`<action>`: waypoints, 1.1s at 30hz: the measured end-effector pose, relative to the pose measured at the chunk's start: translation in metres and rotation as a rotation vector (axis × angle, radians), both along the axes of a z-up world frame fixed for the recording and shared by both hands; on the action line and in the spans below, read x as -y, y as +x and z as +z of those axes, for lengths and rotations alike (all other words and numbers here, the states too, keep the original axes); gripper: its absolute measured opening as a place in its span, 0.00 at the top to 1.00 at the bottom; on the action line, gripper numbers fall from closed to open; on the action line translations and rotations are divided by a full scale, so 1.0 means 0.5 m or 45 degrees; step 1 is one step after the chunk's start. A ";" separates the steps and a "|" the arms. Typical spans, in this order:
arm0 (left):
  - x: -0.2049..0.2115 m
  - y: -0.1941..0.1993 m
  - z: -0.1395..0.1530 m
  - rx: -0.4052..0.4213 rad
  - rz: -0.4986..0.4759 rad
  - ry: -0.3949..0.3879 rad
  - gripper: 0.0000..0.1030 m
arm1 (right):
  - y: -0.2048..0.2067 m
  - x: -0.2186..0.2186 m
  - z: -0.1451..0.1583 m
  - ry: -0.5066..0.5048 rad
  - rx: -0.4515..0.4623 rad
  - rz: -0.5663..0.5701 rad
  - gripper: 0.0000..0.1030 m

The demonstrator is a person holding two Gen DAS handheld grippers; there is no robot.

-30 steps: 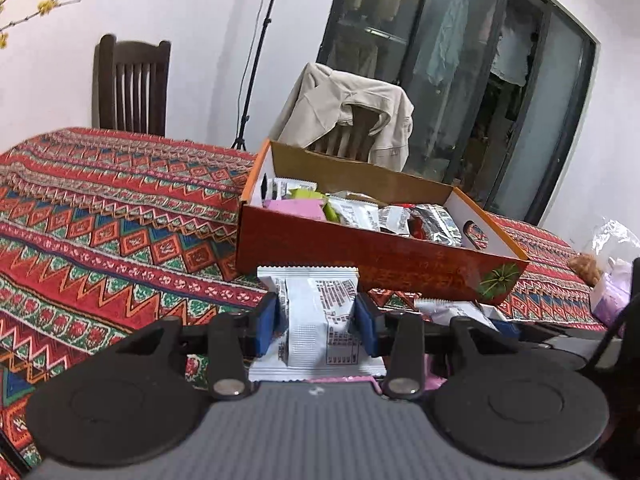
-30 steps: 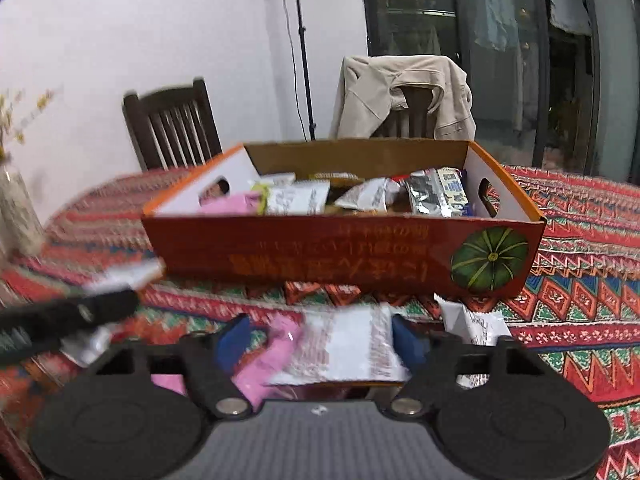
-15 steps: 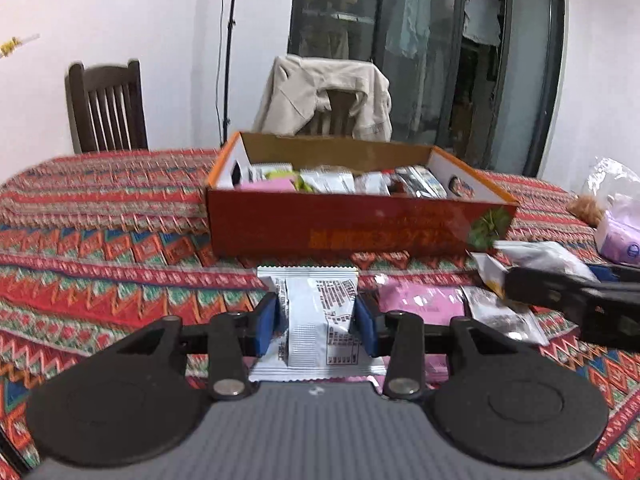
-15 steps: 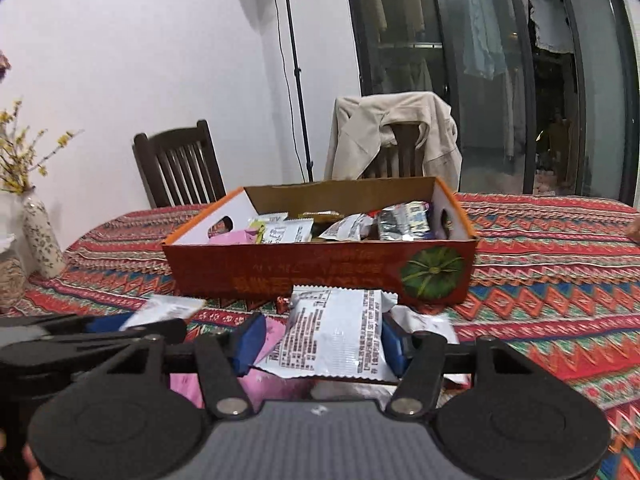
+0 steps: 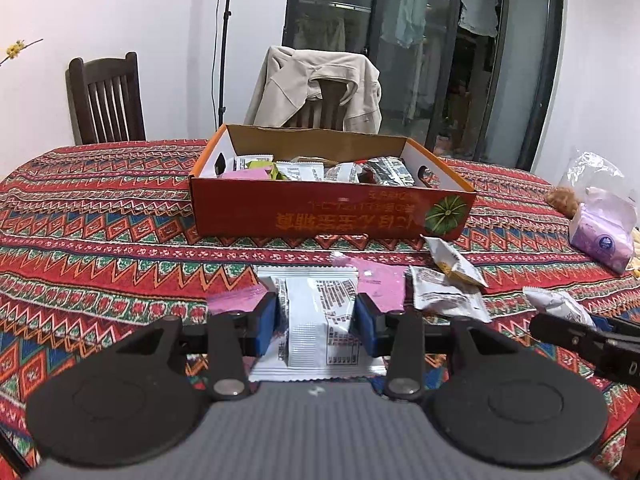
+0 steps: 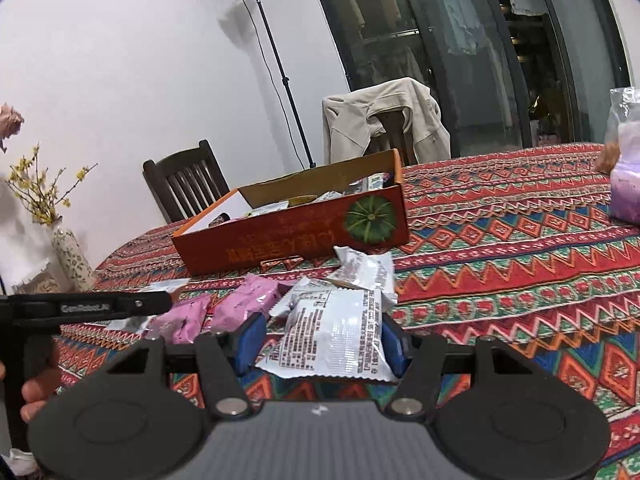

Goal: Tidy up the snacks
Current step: 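Lower both white packets into the orange box and open both tools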

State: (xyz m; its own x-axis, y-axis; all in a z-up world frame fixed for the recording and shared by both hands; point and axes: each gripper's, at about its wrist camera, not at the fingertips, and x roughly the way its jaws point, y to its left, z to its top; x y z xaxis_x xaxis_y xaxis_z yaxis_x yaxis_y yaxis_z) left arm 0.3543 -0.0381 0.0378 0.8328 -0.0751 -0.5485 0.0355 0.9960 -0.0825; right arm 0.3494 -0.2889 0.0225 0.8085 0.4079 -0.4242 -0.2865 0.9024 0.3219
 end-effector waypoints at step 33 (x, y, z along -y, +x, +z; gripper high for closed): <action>-0.096 0.609 0.071 -0.109 -0.121 -0.069 0.51 | 0.511 -0.152 0.099 -0.264 -0.057 0.158 0.42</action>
State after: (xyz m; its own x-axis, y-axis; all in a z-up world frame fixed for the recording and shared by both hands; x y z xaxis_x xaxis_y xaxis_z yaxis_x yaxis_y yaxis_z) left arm 0.6587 0.0097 0.0733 0.7707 -0.1830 -0.6104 0.1202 0.9824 -0.1428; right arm 0.6051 -0.2129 0.0718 0.7358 0.4037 -0.5436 -0.3890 0.9092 0.1487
